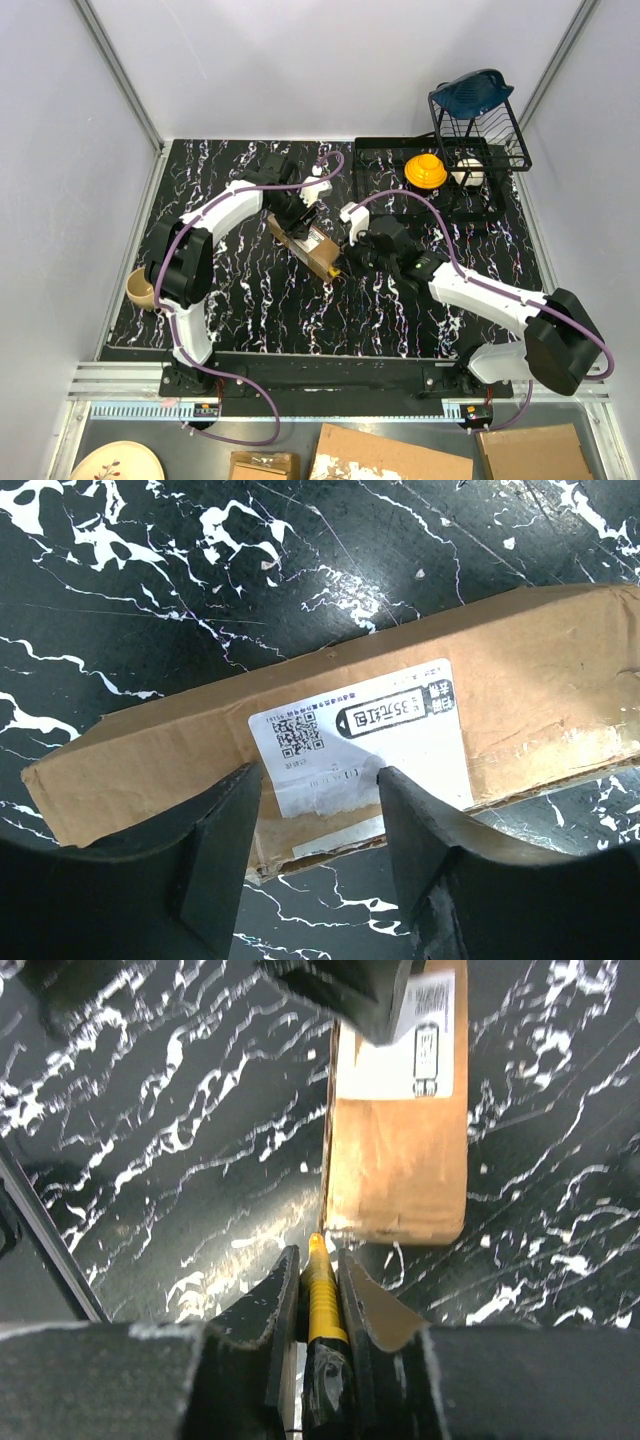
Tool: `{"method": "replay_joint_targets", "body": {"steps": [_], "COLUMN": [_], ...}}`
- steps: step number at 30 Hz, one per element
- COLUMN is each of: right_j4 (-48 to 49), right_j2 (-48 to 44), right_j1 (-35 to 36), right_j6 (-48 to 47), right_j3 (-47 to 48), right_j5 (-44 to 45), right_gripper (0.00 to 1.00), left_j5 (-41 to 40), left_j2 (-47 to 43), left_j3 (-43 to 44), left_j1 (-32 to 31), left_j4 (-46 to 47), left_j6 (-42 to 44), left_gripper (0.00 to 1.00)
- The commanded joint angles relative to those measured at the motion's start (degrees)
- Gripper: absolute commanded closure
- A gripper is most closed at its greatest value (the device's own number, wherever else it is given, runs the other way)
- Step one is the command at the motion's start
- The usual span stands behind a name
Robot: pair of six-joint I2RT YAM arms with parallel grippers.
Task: Unpack the express box
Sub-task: Cut the express box at the center of the board.
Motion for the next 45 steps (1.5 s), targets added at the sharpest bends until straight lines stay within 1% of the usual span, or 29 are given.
{"method": "replay_joint_targets", "body": {"steps": [1, 4, 5, 7, 8, 9, 11, 12, 13, 14, 16, 19, 20, 22, 23, 25, 28, 32, 35, 39, 41, 45], "right_j4": [-10.8, -11.4, -11.6, -11.8, -11.8, -12.0, -11.9, -11.9, -11.8, -11.9, -11.9, -11.8, -11.9, -11.8, -11.8, -11.9, -12.0, -12.1, -12.1, -10.2, -9.2, -6.5], "right_j2": [-0.1, -0.7, -0.9, -2.1, -2.3, -2.8, -3.7, -3.9, -3.9, -3.7, -2.5, -0.3, 0.2, 1.1, 1.4, 1.4, 1.7, 1.9, 2.2, 3.8, 4.0, 5.1], "right_j1": [0.1, -0.3, -0.4, -0.5, -0.7, -0.6, -0.7, -0.7, -0.7, -0.8, -1.2, -1.1, -1.2, -1.1, -1.1, -1.3, -1.5, -2.0, -3.2, -4.3, -4.8, -6.5], "right_j6": [-0.2, 0.3, 0.4, 0.7, 1.0, 1.3, 1.7, 2.0, 2.1, 2.3, 2.8, 3.8, 4.2, 4.4, 4.6, 4.8, 4.7, 5.5, 6.7, 8.7, 9.7, 11.3], "right_j3": [2.7, 3.8, 4.2, 4.7, 5.0, 5.0, 5.2, 5.3, 5.5, 5.9, 6.9, 9.0, 9.7, 10.1, 10.1, 9.8, 9.6, 9.7, 9.8, 9.1, 8.6, 8.6], "right_j5": [0.6, 1.9, 2.2, 3.4, 3.9, 4.3, 5.7, 6.2, 7.4, 7.8, 9.2, 9.4, 9.4, 11.5, 12.1, 14.4, 16.8, 19.2, 19.0, 17.2, 16.6, 12.9], "right_gripper": [1.00, 1.00, 1.00, 1.00, 1.00, 1.00, 1.00, 1.00, 1.00, 1.00, 1.00, 1.00, 1.00, 1.00, 1.00, 1.00, 1.00, 1.00, 1.00, 1.00, 1.00, 1.00], "left_j5": [-5.7, -3.7, -3.2, -2.6, -2.0, -1.5, 0.2, 1.1, 2.2, 5.0, 6.8, 3.3, -1.3, -7.1, -12.1, -17.6, -20.0, -19.5, -21.3, -22.1, -19.5, -19.3], "left_j2": [1.4, -2.7, -3.8, -7.2, -8.2, -9.2, -11.0, -11.3, -11.6, -11.7, -12.5, -13.0, -13.1, -13.3, -13.2, -12.5, -10.8, -6.5, -3.9, 1.5, 2.2, 2.7], "left_j3": [-0.2, 1.4, 1.9, 2.5, 2.7, 2.9, 4.2, 5.0, 6.9, 7.9, 9.4, 7.4, 6.2, 2.0, 0.9, -1.4, -2.8, -0.5, 0.7, 3.0, 2.5, 0.5], "left_j1": [2.1, 2.2, 2.3, 2.8, 3.0, 3.5, 4.7, 5.7, 6.0, 6.5, 8.1, 11.1, 11.9, 13.7, 14.2, 15.4, 17.6, 19.4, 19.3, 19.2, 19.1, 16.2], "left_j4": [-5.7, -8.2, -9.5, -10.6, -11.3, -11.6, -13.0, -13.8, -14.9, -16.6, -17.5, -15.1, -11.6, -6.6, -2.8, 1.2, 5.1, 5.6, 7.9, 8.3, 9.2, 11.7], "left_j6": [0.7, -0.4, -0.7, -1.0, -1.5, -1.6, -2.2, -2.4, -2.7, -3.5, -4.2, -5.7, -7.2, -9.2, -10.0, -11.4, -13.3, -14.2, -13.0, -10.7, -10.1, -7.4], "left_gripper": [0.40, 0.34, 0.30, 0.24, 0.19, 0.17, 0.10, 0.02, 0.02, 0.01, 0.01, 0.01, 0.01, 0.01, 0.01, 0.02, 0.02, 0.06, 0.07, 0.09, 0.09, 0.10]}}
